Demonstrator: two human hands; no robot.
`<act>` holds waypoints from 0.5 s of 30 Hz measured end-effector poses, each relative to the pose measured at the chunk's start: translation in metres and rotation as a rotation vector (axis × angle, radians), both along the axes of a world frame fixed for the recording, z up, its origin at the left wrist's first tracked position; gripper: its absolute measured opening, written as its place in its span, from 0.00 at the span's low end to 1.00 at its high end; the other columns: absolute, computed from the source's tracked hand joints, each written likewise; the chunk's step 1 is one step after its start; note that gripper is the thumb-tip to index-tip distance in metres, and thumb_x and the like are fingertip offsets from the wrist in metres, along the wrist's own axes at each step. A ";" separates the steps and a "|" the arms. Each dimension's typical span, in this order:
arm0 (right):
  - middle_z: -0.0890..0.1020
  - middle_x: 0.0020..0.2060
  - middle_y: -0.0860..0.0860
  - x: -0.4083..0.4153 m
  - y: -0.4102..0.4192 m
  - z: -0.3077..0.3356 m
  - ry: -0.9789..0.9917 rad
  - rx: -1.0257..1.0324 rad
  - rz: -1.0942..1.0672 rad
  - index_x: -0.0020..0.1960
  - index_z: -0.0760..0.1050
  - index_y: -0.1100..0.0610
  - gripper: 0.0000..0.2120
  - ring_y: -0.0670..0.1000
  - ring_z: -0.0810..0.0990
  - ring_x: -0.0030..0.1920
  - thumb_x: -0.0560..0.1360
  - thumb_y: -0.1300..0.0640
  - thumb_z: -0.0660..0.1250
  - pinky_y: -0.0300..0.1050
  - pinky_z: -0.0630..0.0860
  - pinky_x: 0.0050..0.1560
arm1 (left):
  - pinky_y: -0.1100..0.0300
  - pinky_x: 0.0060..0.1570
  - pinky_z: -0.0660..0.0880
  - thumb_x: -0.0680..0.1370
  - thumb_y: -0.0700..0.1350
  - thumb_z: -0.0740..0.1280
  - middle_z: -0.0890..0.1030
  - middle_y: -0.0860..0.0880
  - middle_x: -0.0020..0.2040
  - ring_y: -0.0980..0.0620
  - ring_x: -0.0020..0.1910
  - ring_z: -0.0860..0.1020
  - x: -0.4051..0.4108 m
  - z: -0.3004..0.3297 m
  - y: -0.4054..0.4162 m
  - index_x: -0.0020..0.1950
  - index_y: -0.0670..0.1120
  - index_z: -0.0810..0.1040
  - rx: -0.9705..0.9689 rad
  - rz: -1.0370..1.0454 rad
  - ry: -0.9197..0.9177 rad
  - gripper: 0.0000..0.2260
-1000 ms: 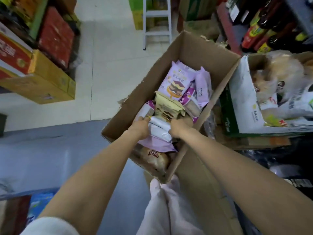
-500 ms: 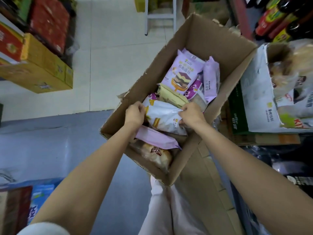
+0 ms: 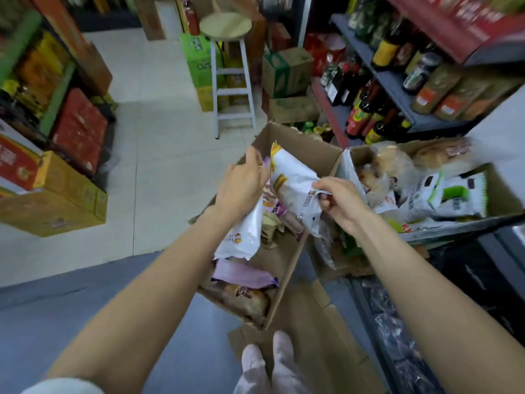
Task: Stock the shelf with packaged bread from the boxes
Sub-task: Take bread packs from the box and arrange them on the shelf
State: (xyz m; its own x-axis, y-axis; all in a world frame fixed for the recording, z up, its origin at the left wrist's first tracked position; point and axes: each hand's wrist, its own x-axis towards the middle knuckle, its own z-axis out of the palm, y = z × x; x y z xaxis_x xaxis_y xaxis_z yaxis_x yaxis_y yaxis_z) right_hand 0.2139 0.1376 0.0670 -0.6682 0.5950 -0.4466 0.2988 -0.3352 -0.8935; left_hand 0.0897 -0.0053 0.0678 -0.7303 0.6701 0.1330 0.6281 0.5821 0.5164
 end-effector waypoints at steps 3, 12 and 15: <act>0.65 0.28 0.50 0.026 0.015 0.055 0.091 0.130 -0.083 0.30 0.65 0.56 0.15 0.45 0.61 0.24 0.73 0.68 0.62 0.36 0.57 0.24 | 0.51 0.38 0.70 0.78 0.58 0.61 0.80 0.43 0.40 0.38 0.42 0.79 0.013 0.044 0.029 0.73 0.45 0.58 -0.005 -0.175 0.058 0.29; 0.69 0.31 0.53 0.184 0.066 0.188 0.532 0.069 -0.521 0.32 0.67 0.56 0.12 0.54 0.70 0.31 0.55 0.61 0.69 0.45 0.65 0.34 | 0.53 0.49 0.75 0.72 0.59 0.69 0.82 0.51 0.46 0.55 0.45 0.80 0.116 0.175 0.149 0.48 0.46 0.77 0.288 -0.641 -0.427 0.17; 0.77 0.30 0.48 0.252 0.079 0.221 0.712 0.173 -0.608 0.36 0.72 0.56 0.08 0.46 0.76 0.34 0.74 0.63 0.63 0.38 0.74 0.42 | 0.52 0.51 0.75 0.68 0.67 0.66 0.83 0.43 0.48 0.49 0.47 0.80 0.178 0.207 0.190 0.51 0.38 0.77 0.403 -0.678 -0.389 0.31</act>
